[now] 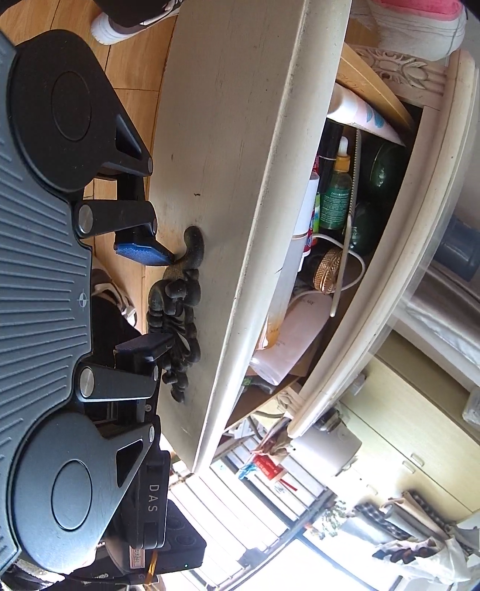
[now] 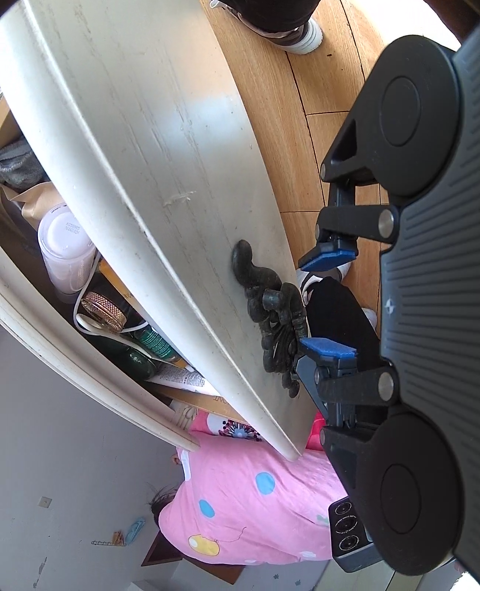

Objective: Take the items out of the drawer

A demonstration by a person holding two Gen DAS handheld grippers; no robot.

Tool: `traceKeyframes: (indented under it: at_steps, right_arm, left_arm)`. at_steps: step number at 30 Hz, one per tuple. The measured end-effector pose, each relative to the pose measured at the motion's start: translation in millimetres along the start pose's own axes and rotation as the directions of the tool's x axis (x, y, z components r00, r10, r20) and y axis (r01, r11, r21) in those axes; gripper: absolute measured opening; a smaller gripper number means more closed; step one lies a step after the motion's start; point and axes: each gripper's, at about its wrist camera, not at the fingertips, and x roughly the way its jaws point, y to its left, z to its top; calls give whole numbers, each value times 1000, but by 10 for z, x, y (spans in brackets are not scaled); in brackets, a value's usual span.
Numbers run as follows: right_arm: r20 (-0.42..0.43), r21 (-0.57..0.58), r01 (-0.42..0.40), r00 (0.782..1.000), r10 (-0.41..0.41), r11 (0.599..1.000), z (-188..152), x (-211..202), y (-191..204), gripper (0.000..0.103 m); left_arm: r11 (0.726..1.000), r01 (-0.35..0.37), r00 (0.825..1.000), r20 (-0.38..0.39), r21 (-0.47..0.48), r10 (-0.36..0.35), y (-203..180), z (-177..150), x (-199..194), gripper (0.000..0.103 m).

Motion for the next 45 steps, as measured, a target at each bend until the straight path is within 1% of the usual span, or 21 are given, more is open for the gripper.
traceKeyframes:
  at_steps: [4, 12, 15, 18, 25, 30, 33, 38, 45]
  right_arm:
    - [4, 18, -11, 1000, 11, 1000, 43, 27, -43, 42]
    - [1, 72, -71, 997, 71, 995, 80, 98, -107, 31]
    - [-6, 59, -72, 997, 72, 996, 77, 95, -100, 30]
    - [-16, 49, -73, 997, 74, 996, 83, 71, -94, 28]
    - [-37, 44, -91, 995, 92, 995, 52, 17, -109, 28]
    - [-38, 58, -103, 994, 106, 993, 35, -24, -151, 28]
    - [-39, 59, -106, 993, 109, 993, 28, -47, -164, 28]
    - [-37, 54, -116, 992, 118, 992, 9, -94, -178, 29]
    - [-27, 68, -132, 991, 134, 989, 6, -117, -203, 28]
  left_arm:
    - [1000, 3, 1000, -15, 22, -2, -20, -13, 24, 42]
    - [999, 15, 1000, -27, 45, -14, -6, -26, 38, 41]
    - [998, 38, 999, -29, 55, -36, -13, -35, 33, 40]
    - [996, 35, 999, -30, 78, -33, -39, -44, 28, 40]
    - [997, 60, 998, -22, 45, -59, 14, -25, -40, 40]
    - [998, 62, 998, -14, -6, -62, 96, -5, -51, 38]
    - [998, 50, 999, -20, -24, -51, 109, 6, -9, 32]
    - [997, 67, 997, -33, -41, -68, 92, -8, 56, 25]
    - [994, 71, 997, -33, -86, -74, 129, -5, 92, 20]
